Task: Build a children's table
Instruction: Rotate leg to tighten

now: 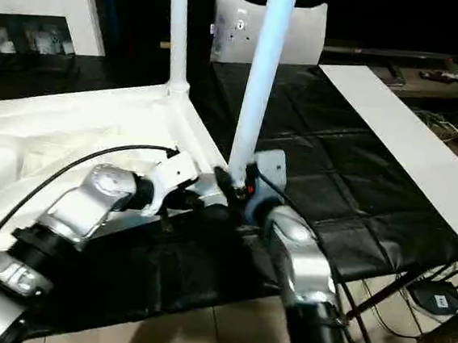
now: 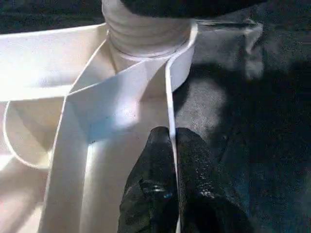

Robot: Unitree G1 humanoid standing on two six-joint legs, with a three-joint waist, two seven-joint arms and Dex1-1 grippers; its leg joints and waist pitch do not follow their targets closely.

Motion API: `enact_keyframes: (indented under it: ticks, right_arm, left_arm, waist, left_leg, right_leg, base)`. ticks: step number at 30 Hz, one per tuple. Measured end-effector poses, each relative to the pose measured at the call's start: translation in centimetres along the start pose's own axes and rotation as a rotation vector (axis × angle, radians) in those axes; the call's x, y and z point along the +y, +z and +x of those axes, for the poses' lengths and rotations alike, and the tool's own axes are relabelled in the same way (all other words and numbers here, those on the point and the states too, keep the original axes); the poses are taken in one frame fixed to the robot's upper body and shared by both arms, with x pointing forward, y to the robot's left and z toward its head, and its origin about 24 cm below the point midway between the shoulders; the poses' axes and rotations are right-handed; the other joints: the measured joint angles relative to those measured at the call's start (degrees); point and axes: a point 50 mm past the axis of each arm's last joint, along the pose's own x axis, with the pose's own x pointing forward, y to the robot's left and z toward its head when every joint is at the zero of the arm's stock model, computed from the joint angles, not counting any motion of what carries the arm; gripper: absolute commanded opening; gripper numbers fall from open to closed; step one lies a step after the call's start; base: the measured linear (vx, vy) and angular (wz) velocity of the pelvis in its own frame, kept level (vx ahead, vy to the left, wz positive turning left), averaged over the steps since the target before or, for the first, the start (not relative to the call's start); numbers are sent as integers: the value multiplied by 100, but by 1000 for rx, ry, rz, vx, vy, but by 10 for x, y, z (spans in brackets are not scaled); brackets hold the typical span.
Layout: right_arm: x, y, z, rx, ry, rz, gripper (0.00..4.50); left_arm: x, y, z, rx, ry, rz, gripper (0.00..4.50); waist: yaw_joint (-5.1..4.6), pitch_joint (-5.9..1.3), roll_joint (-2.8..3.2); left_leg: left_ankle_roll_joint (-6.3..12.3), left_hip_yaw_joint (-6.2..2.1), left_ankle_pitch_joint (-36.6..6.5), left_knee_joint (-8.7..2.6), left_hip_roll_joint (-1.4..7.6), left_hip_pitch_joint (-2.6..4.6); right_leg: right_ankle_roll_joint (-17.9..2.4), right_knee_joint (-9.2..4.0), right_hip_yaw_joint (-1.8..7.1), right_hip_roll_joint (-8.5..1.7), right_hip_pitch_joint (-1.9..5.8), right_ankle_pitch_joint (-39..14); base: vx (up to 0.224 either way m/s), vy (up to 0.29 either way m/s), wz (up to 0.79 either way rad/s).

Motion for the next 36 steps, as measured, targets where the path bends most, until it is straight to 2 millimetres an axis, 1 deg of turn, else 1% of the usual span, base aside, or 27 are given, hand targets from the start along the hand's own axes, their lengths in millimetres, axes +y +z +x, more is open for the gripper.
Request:
enact_keyframes:
  ticks: [4, 6, 8, 10, 12, 15, 17, 18, 20, 21, 22, 25, 26, 27, 28, 32, 34, 36]
  right_arm:
    - [-11, 3, -21, 35, 149, -65, 427]
    - [-15, 6, -28, 49, 214, -94, 446]
    - [-17, 8, -35, 75, 298, -124, 446]
    - [-21, 9, -45, 126, 422, -152, 446]
    - [-24, 11, -51, 147, 473, -165, 446]
    - [-23, 13, -55, 166, 591, -171, 446]
    - [-23, 16, -54, 166, 641, -182, 420]
    - [-22, 17, -54, 170, 673, -189, 420]
    - [-19, 16, -53, 192, 742, -192, 400]
    - [-18, 16, -54, 203, 766, -191, 400]
    - [-18, 15, -54, 219, 790, -195, 375]
    - [-16, 14, -52, 255, 849, -199, 361]
    - [-15, 13, -52, 257, 862, -198, 348]
    - [-13, 12, -51, 258, 874, -194, 348]
    - [-11, 11, -50, 259, 882, -190, 324]
    - [-7, 11, -47, 252, 912, -183, 311]
    - [-7, 13, -46, 250, 919, -184, 280]
    - [-7, 14, -46, 250, 929, -184, 271]
  left_arm:
    - [-2, -7, -12, -14, -88, 35, 0]
    - [-2, -9, -16, -13, -126, 64, 0]
    - [-4, -12, -20, -8, -173, 101, 0]
    - [-5, -15, -25, -7, -246, 144, 0]
    - [-6, -18, -29, -4, -295, 168, 0]
    - [-8, -21, -37, 14, -372, 217, 0]
    - [-10, -22, -38, 16, -415, 236, 0]
    - [-11, -22, -39, 17, -430, 247, 0]
    - [-12, -22, -40, 19, -460, 270, 0]
    - [-13, -22, -41, 20, -471, 277, 0]
    - [-13, -23, -42, 21, -480, 288, 0]
    - [-13, -23, -43, 21, -502, 306, 0]
    - [-13, -23, -43, 21, -505, 309, 0]
    - [-13, -23, -44, 21, -510, 314, 0]
    - [-13, -23, -44, 21, -513, 317, 0]
    - [-13, -24, -44, 19, -515, 320, 0]
    - [-13, -24, -44, 20, -515, 320, 0]
    - [-12, -24, -44, 20, -517, 320, 0]
  waist:
    - [57, -2, 4]
    - [95, -1, 4]
    - [164, -1, 4]
    - [221, 0, 6]
    - [251, 0, 3]
    - [271, 0, -3]
    - [298, 1, -5]
    - [304, 1, -6]
    - [324, -4, -21]
    - [332, -3, -25]
    - [337, -2, -28]
    - [339, -4, -42]
    - [342, -4, -42]
    - [345, -4, -42]
    - [346, -3, -42]
    - [348, -3, -43]
    - [347, -3, -43]
    - [347, -3, -43]
  left_leg:
    - [1, 11, -1, -16, 4, -4]
    - [1, 14, -1, -15, 5, -6]
    - [1, 18, -1, -8, 5, -3]
    - [1, 19, 0, 1, 5, 8]
    - [3, 22, 2, 9, 7, 8]
    - [5, 23, 2, 19, 6, 6]
    - [5, 26, 3, 23, 6, 5]
    - [5, 27, 3, 23, 6, 5]
    - [6, 27, 3, 23, 8, 6]
    - [6, 27, 3, 23, 8, 5]
    - [6, 28, 3, 23, 8, 4]
    - [6, 30, 2, 22, 10, 3]
    - [6, 30, 2, 21, 10, 2]
    - [6, 30, 2, 21, 10, 2]
    - [6, 30, 2, 21, 10, 1]
    - [6, 31, 2, 21, 10, -1]
    - [6, 31, 2, 21, 11, 0]
    - [6, 31, 3, 21, 11, 0]
  right_leg:
    - [-6, -3, 1, 3, -7, -1]
    - [-6, -4, 1, 3, -11, -1]
    - [-6, -3, 3, 2, -9, -1]
    - [-6, -5, 4, -2, -7, -1]
    - [-6, -3, 7, -3, -2, -1]
    - [-6, -3, 8, -6, 1, -1]
    - [-6, -3, 9, -8, 2, -1]
    - [-6, -3, 10, -8, 1, -1]
    - [-6, 0, 9, -8, 2, -1]
    - [-6, 1, 9, -8, 2, -1]
    - [-6, 1, 10, -8, 2, -1]
    - [-6, 2, 9, -8, 0, -1]
    - [-5, 2, 9, -8, 0, -1]
    - [-5, 2, 9, -8, 0, -1]
    - [-5, 2, 9, -8, 0, -1]
    - [-6, 2, 10, -8, -1, -1]
    - [-6, 2, 10, -8, 0, -1]
    - [-5, 3, 9, -8, 0, -1]
  base:
    - [0, 0, 0]
    - [0, 0, 0]
    - [0, 0, 0]
    - [0, 0, 0]
    - [0, 0, 0]
    - [0, 0, 0]
    - [0, 0, 0]
    - [0, 0, 0]
    - [0, 0, 0]
    - [0, 0, 0]
    - [0, 0, 0]
    - [0, 0, 0]
    - [0, 0, 0]
    - [0, 0, 0]
    - [0, 0, 0]
    - [0, 0, 0]
    - [0, 0, 0]
    - [0, 0, 0]
